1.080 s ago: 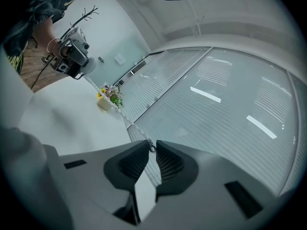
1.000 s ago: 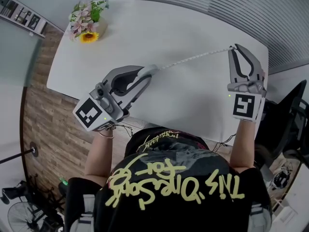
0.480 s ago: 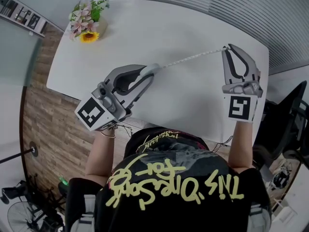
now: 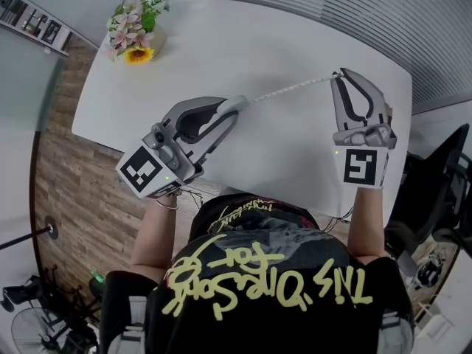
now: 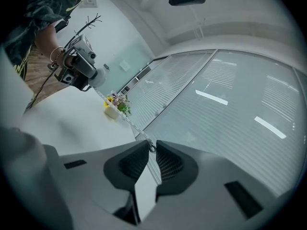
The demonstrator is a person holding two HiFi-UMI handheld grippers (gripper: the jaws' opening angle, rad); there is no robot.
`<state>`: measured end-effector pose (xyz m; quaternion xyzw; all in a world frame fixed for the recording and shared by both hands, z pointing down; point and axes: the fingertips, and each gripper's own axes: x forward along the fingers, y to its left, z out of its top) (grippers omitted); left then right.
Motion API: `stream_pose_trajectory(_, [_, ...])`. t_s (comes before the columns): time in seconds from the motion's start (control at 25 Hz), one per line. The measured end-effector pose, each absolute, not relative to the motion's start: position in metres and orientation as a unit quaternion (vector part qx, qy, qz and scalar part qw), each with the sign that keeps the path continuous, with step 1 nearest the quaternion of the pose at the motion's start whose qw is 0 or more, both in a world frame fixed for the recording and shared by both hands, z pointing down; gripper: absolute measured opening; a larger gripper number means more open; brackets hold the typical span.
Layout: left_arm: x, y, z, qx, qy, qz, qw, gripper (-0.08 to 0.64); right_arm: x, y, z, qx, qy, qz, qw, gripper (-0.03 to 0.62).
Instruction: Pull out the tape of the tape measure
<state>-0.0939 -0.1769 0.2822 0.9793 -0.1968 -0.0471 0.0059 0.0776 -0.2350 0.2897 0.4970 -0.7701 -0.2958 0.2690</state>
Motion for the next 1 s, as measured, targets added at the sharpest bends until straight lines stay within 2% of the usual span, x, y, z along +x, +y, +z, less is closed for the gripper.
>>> stream_pose_trajectory(1.0, [-0.106, -0.18, 0.276, 0.979, -0.193, -0.057, 0.009, 0.054, 0.029, -0.224, 0.292, 0.468, -0.789, -0.299, 0.263, 0.051])
